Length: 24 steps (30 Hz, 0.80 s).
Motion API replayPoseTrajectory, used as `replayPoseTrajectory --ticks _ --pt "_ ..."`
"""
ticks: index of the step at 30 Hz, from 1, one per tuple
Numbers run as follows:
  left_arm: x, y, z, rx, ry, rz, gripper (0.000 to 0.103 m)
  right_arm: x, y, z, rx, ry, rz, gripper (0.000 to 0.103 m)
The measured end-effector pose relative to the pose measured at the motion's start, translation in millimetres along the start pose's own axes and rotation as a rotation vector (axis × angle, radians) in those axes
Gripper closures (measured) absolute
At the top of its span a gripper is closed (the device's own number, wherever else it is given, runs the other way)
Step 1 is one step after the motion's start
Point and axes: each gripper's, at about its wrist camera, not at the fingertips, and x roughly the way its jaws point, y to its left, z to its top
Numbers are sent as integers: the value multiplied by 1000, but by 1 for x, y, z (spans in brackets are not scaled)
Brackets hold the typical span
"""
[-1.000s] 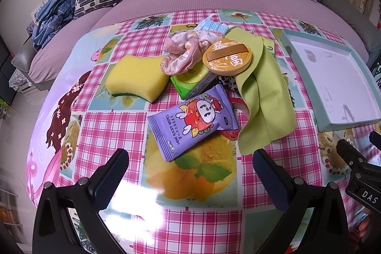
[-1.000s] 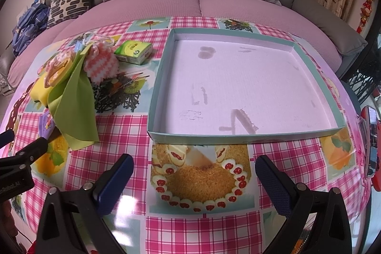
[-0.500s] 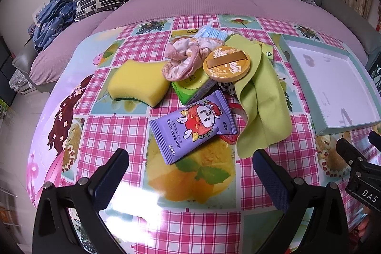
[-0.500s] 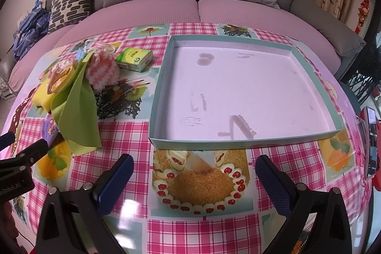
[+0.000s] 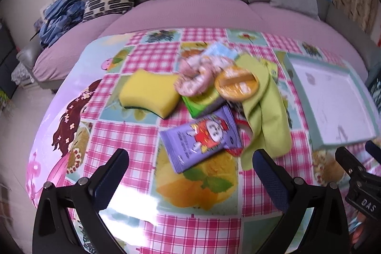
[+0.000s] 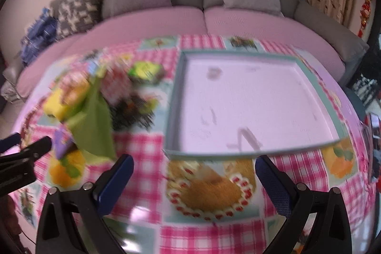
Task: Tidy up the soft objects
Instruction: 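Grasp the green cloth with the right tool while the left tool reaches toward the beige puff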
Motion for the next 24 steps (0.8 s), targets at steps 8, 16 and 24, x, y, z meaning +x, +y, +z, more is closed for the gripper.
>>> replayPoseTrajectory --ticks 8,16,24 --pt "-14 41 29 -178 -18 -61 0 -14 41 34 -77 -53 136 0" --pt "-3 65 69 -236 14 23 0 25 85 58 -121 40 233 0" --pt "19 71 82 -350 31 29 0 63 115 53 -160 118 266 7"
